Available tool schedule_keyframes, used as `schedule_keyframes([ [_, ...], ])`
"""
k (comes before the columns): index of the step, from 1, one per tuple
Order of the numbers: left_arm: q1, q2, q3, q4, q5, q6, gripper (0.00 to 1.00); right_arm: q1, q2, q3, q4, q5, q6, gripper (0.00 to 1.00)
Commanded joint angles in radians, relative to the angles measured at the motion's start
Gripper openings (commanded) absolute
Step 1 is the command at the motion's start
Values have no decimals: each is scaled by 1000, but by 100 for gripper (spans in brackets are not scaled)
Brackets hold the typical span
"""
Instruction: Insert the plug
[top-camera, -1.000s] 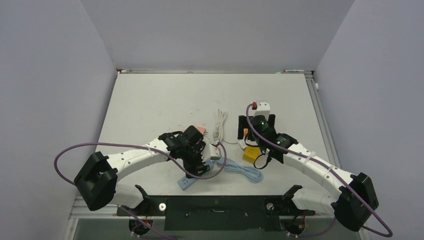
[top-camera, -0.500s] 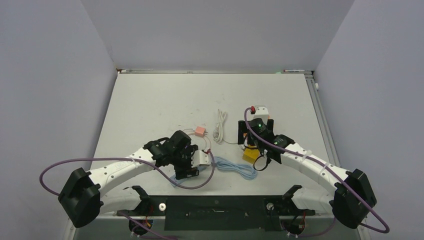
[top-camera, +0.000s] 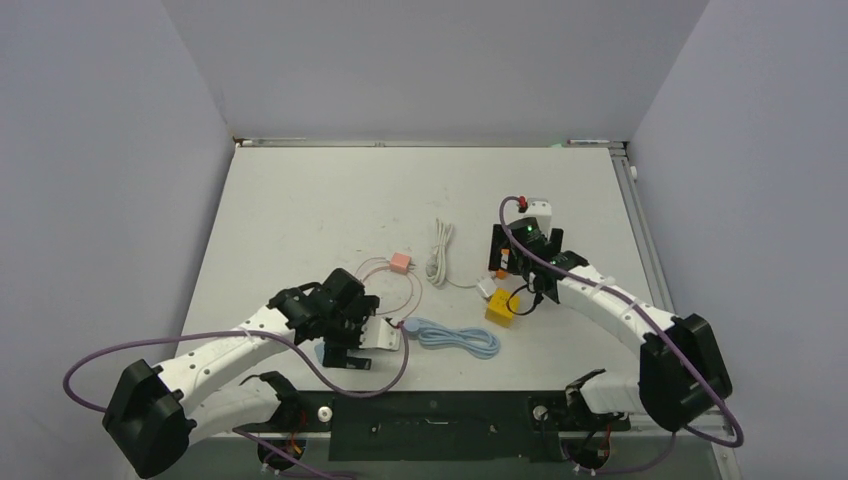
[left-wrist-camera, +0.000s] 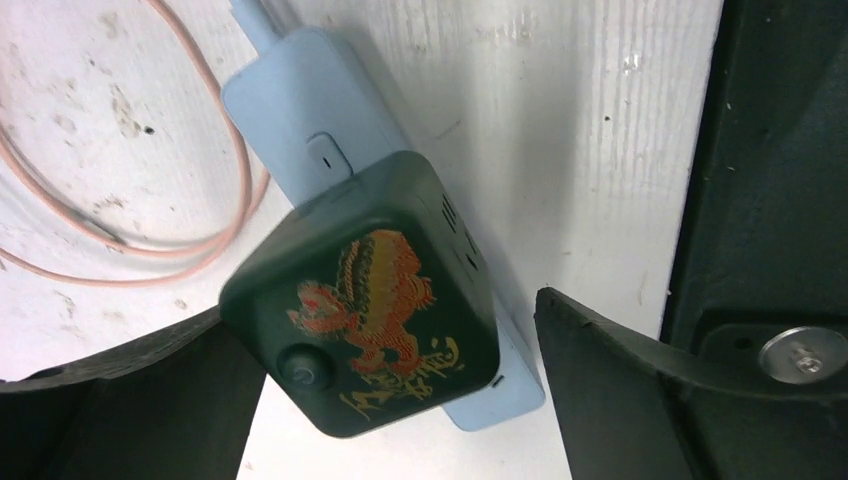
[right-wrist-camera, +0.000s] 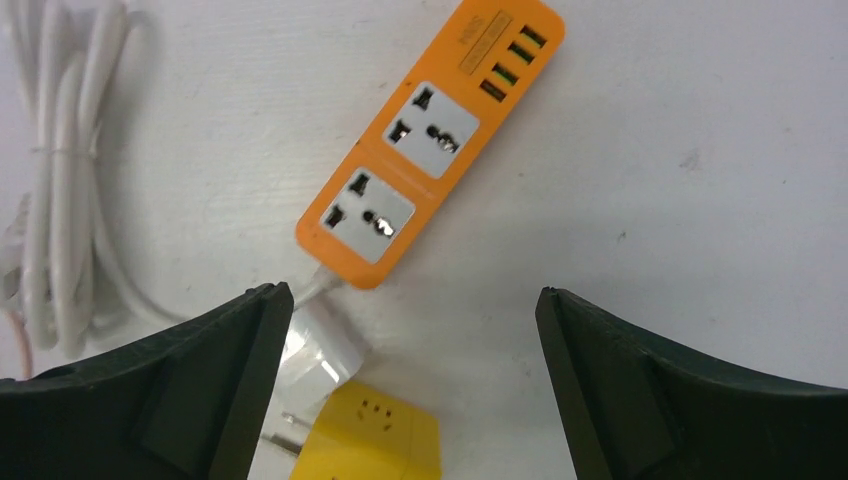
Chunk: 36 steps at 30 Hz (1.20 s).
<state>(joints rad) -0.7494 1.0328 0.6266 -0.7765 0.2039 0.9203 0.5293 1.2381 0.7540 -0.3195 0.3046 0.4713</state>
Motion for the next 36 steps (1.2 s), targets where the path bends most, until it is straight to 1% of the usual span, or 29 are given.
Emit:
schedule_keyframes([
  [1,8,9,105,-98,12,-20,96,-98,146,107,105,-16,-56,98],
  [2,6,8,126,-109,19,-27,96,-124,186,132,120,-23,-64,95],
  [4,4,8,176,-131,34,-42,96,-163,265,189,146,-28,-83,94],
  [9,8,-2,276,-186,54,-99,96,-225,448,382,154,-20,-131,96],
  [12,8,-17,321,-194,55,-134,96,-265,522,450,151,-38,-137,98],
  [13,8,-19,333,-198,52,-137,96,-274,543,465,140,-38,-139,100],
  [14,9,-19,344,-199,46,-142,96,-283,561,479,130,-37,-137,98],
  [18,21,-19,370,-179,37,-159,96,-292,563,472,92,-54,-115,97],
  [23,40,-12,381,-155,32,-154,96,-265,439,371,82,-113,-44,100],
  [24,46,-11,381,-152,32,-149,96,-248,426,356,79,-118,-33,95],
  [25,55,-10,382,-150,34,-144,96,-235,422,344,71,-126,-22,94],
  [29,81,-10,391,-145,36,-128,96,-215,458,336,47,-123,1,93],
  [33,101,-21,393,-136,32,-110,96,-210,512,343,49,-138,15,97],
  [36,120,-29,394,-129,32,-100,96,-208,558,364,14,-125,12,98],
])
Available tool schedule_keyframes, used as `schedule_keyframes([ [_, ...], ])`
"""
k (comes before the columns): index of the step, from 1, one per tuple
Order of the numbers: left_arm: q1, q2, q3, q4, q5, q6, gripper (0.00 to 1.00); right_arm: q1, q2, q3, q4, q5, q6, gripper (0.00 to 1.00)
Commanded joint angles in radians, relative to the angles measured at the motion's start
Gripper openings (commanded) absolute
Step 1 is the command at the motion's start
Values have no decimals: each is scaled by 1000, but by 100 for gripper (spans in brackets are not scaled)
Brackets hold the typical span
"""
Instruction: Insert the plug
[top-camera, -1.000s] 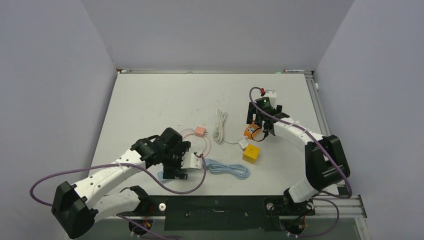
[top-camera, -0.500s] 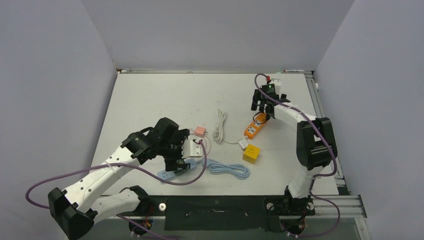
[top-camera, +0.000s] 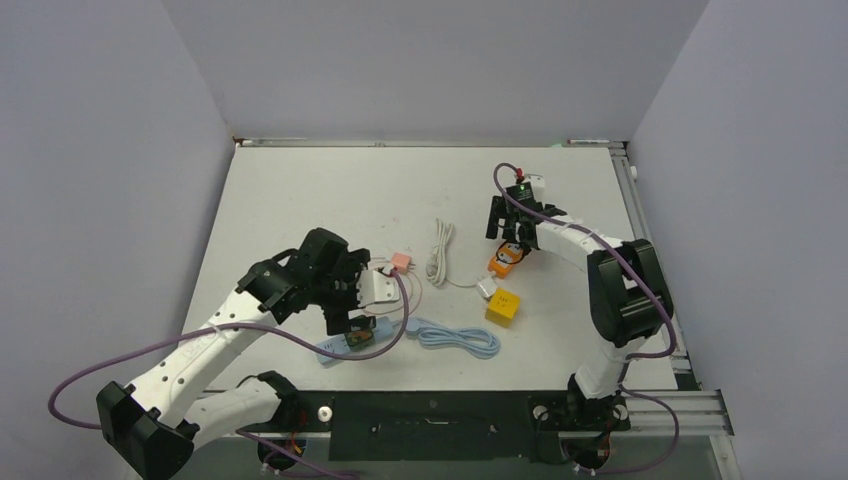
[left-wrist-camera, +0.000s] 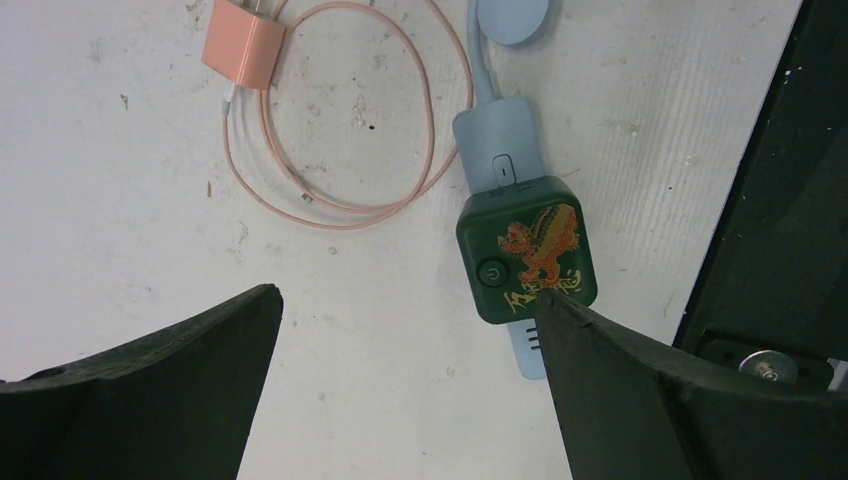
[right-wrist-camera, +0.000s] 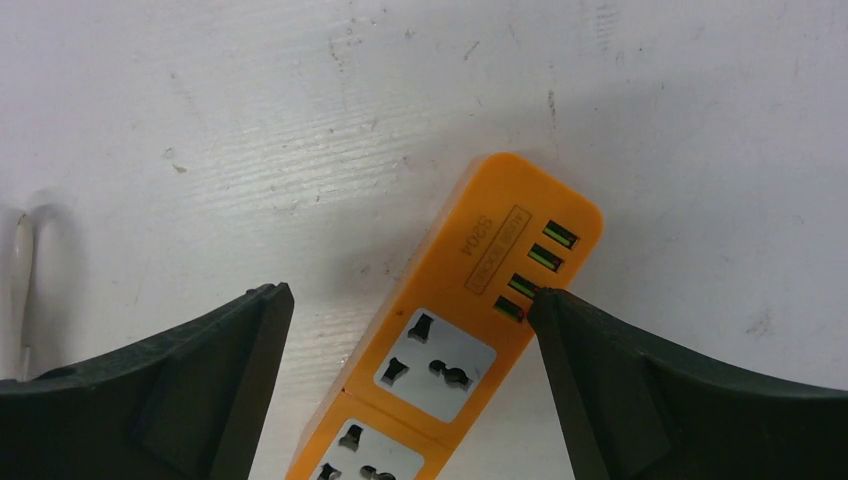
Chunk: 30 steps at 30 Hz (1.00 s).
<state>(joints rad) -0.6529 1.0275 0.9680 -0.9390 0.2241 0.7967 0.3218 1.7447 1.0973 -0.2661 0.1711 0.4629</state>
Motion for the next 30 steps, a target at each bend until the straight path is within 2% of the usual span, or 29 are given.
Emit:
schedule_keyframes([
  [1,30,-27,53,34,15,27,96,1,57,23,-55,21,21,98],
  [11,66,-36,31,37,50,50,96,25,-51,-21,-129,175,67,96],
  [14,71,-45,22,38,58,59,96,26,-78,-37,-125,172,88,95],
  [23,87,-57,9,47,69,68,96,83,46,7,-95,105,167,97],
  [27,96,-63,9,51,72,73,96,78,65,3,-74,98,201,87],
  [29,97,-62,10,54,74,71,96,66,68,8,-58,97,191,71],
  [30,99,-62,13,55,74,68,96,54,67,16,-56,103,184,59],
])
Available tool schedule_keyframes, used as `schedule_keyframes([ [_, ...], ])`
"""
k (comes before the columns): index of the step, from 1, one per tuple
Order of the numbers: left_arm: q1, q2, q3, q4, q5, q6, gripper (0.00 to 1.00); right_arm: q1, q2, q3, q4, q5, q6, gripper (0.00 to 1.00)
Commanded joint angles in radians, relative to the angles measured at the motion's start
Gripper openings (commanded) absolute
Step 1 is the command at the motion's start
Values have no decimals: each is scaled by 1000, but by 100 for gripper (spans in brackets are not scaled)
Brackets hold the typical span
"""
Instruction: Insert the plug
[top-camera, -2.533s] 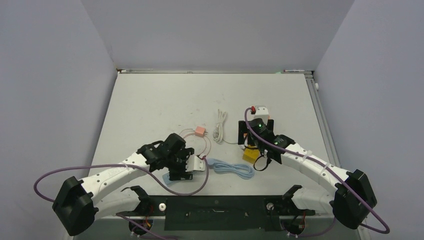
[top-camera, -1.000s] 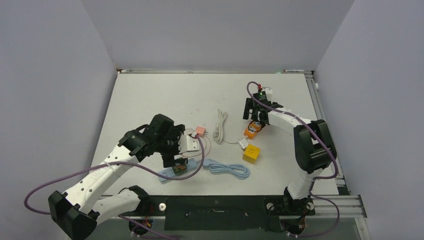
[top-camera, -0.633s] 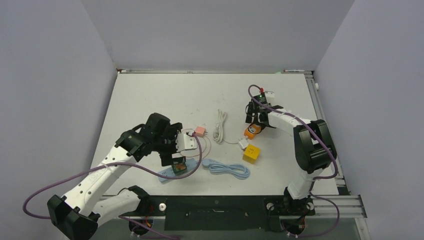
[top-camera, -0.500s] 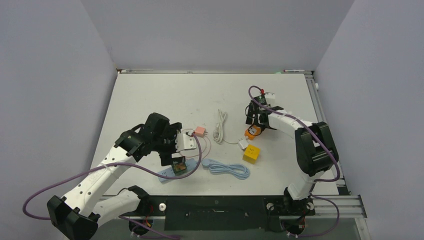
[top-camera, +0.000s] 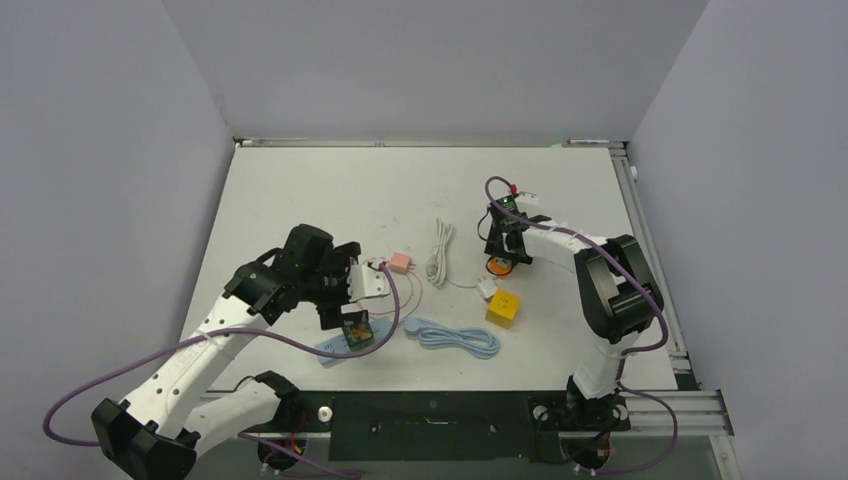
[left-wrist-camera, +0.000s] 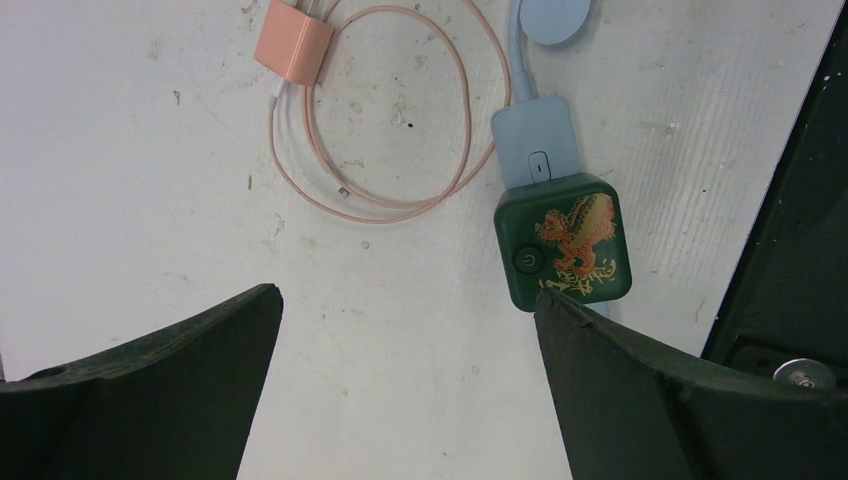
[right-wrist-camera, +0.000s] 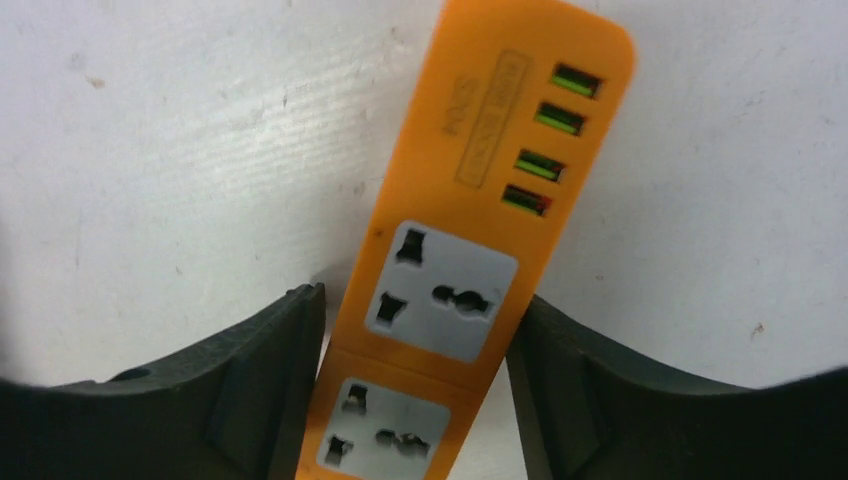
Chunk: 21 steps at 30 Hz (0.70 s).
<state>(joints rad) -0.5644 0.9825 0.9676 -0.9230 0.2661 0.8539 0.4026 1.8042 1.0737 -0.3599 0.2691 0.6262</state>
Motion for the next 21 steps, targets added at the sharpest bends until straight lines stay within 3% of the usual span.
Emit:
schedule_keyframes([
  [1,11,-19,15,39,33,8,96,-42,3,50,41,12,14,43],
  [2,11,-18,14,40,34,7,96,-62,-5,62,50,19,7,31],
  [4,11,-19,17,41,35,3,96,-93,-28,104,74,30,-14,21],
  [15,12,-38,21,24,20,-3,96,-156,-129,468,198,-81,-298,14],
  [21,13,-57,11,21,12,2,96,-156,-288,392,278,-191,-603,10],
])
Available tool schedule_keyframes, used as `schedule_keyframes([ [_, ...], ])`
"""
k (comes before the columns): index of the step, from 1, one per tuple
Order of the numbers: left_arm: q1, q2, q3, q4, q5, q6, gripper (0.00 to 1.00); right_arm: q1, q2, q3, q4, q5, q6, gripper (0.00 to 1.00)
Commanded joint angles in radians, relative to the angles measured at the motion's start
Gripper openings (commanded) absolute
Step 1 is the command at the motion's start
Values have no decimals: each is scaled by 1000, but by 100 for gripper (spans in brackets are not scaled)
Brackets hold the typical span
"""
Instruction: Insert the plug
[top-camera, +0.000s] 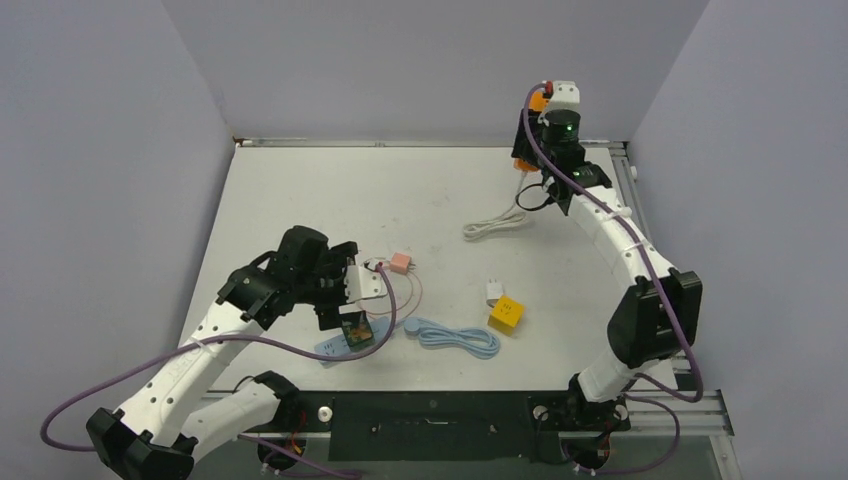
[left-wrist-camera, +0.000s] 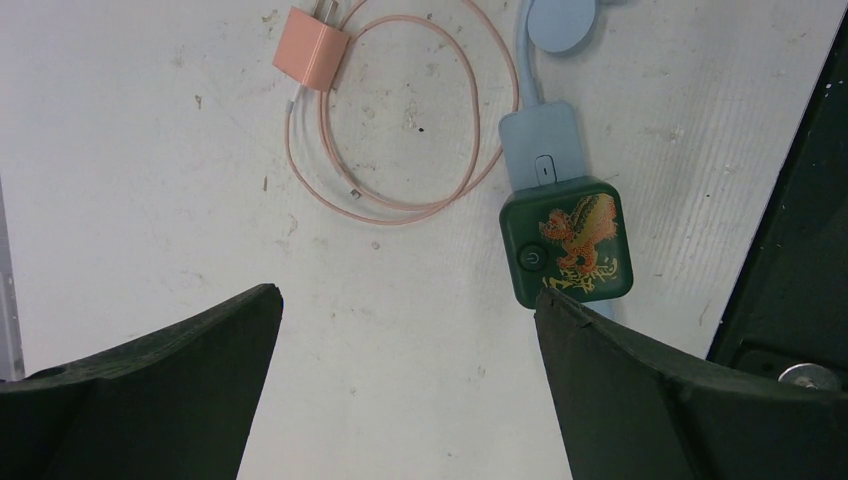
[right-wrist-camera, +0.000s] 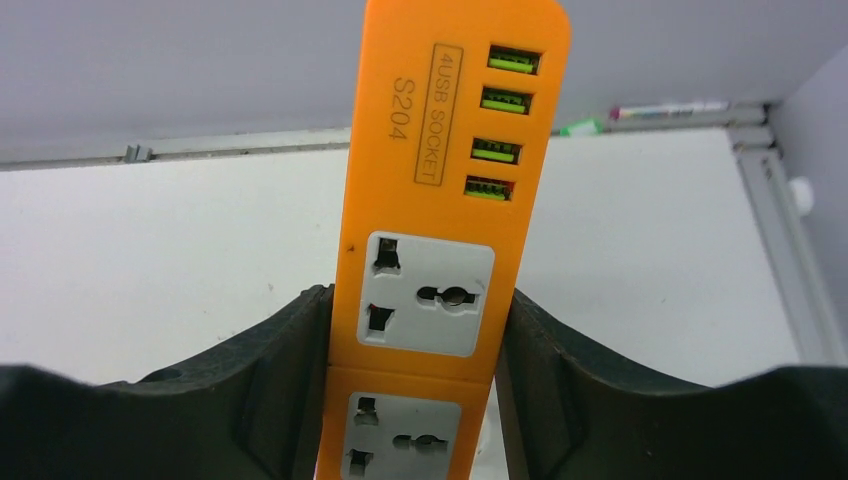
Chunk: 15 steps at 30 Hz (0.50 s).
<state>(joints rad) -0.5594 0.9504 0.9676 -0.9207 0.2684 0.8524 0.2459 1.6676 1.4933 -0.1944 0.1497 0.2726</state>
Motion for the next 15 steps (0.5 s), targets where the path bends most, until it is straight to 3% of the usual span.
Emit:
schedule_keyframes([
  [1,9,-25,11,19,11,2,96,0,-182,-47,108,-65,-300,9],
  [9,9,-4,29,14,23,-9,96,-9,-326,-75,-47,24,-601,11],
  [15,9,-5,33,8,31,-23,96,-10,-313,-51,-223,-153,-830,12],
])
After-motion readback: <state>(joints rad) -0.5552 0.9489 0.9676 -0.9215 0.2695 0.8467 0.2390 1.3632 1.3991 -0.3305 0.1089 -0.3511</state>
